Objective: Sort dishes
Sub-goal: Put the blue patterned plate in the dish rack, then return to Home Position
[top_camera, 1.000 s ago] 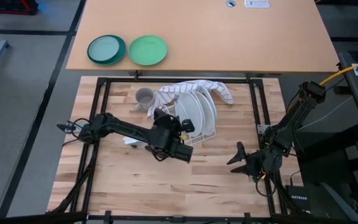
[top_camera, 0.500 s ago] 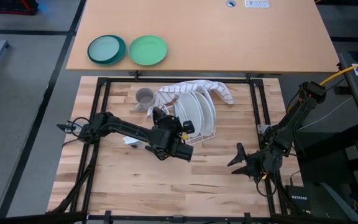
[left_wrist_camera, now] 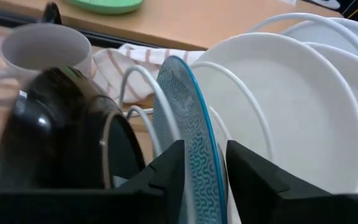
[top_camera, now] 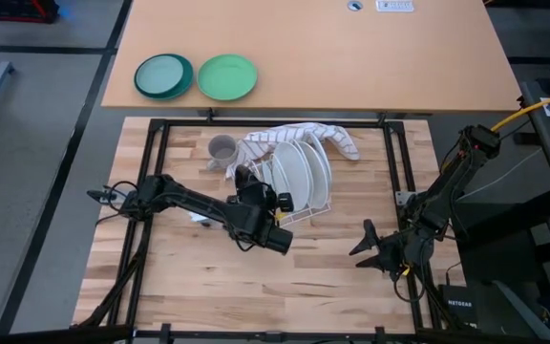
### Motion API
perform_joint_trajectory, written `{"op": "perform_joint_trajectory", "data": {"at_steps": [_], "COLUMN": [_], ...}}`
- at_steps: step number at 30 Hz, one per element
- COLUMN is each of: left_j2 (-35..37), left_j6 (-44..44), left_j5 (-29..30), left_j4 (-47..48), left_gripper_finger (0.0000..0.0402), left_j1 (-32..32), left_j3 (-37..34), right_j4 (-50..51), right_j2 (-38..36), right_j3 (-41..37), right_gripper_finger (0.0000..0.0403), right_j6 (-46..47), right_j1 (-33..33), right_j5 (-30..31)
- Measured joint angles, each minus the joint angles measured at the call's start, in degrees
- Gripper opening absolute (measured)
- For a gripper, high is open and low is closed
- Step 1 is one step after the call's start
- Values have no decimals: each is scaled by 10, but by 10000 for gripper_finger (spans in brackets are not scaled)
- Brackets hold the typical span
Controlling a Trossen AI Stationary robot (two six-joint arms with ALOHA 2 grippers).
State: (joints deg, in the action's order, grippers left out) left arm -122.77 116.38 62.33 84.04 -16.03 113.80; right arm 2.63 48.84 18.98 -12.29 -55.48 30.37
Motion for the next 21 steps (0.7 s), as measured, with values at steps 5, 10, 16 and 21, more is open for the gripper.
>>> {"op": "perform_joint_trajectory", "data": {"at_steps": [5, 10, 16, 21], "left_j2": [22, 49, 91, 135], "left_j6": [1, -21, -98, -233], "left_j5": [2, 5, 7, 13], "left_j4": [35, 39, 41, 42], "left_gripper_finger": [115, 115, 115, 115], "left_j1": [-13, -25, -41, -57], "left_j3": [0, 0, 1, 1], "right_j4": [0, 0, -26, -8], "right_j2": [0, 0, -1, -41], "right_j3": [0, 0, 4, 42], "right_gripper_finger": [195, 195, 195, 195], "right_j6": [0, 0, 0, -22], "right_j1": [0, 0, 0, 0], "right_j5": [0, 0, 0, 0]}}
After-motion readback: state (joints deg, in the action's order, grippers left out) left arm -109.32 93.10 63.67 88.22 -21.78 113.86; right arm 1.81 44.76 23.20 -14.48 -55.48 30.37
